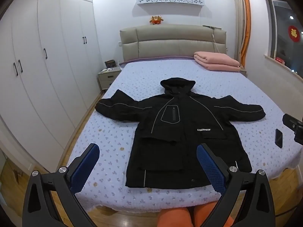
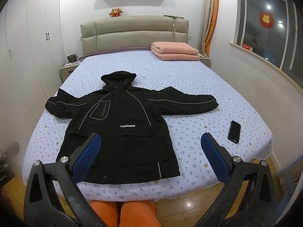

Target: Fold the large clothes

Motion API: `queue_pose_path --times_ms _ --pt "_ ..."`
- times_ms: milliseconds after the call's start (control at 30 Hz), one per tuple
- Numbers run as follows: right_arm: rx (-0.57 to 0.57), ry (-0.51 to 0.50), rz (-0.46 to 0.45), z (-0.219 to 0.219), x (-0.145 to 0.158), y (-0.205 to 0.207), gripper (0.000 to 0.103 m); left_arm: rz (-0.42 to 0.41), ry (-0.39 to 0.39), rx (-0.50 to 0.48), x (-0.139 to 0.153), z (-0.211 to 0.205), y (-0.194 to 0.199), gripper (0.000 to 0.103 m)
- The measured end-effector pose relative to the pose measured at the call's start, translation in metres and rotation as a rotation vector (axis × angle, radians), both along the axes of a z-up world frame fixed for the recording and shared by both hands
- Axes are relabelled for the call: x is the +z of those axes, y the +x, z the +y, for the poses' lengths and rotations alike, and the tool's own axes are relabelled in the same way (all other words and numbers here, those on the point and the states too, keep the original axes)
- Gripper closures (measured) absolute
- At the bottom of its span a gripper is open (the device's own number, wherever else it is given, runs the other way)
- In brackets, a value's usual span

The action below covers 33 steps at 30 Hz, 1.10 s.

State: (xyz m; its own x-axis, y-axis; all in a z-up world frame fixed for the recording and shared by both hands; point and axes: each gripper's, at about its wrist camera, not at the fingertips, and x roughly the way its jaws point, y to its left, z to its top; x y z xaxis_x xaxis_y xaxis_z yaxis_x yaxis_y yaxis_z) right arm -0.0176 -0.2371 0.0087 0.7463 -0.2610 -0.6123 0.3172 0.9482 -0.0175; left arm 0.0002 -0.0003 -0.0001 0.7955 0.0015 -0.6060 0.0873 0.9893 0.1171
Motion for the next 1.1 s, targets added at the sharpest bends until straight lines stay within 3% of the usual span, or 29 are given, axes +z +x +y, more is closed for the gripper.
queue_pose_path --times_ms 200,1100 --pt "-0.002 0.003 -0.006 0.0 0.001 -0.004 0.0 -0.011 -0.047 -0.01 0.0 0.002 0.0 0.001" --pt "-0.003 0.033 -0.02 -0.001 0.006 -0.016 0.0 -0.014 -0.005 0.008 0.004 0.003 -0.014 0.001"
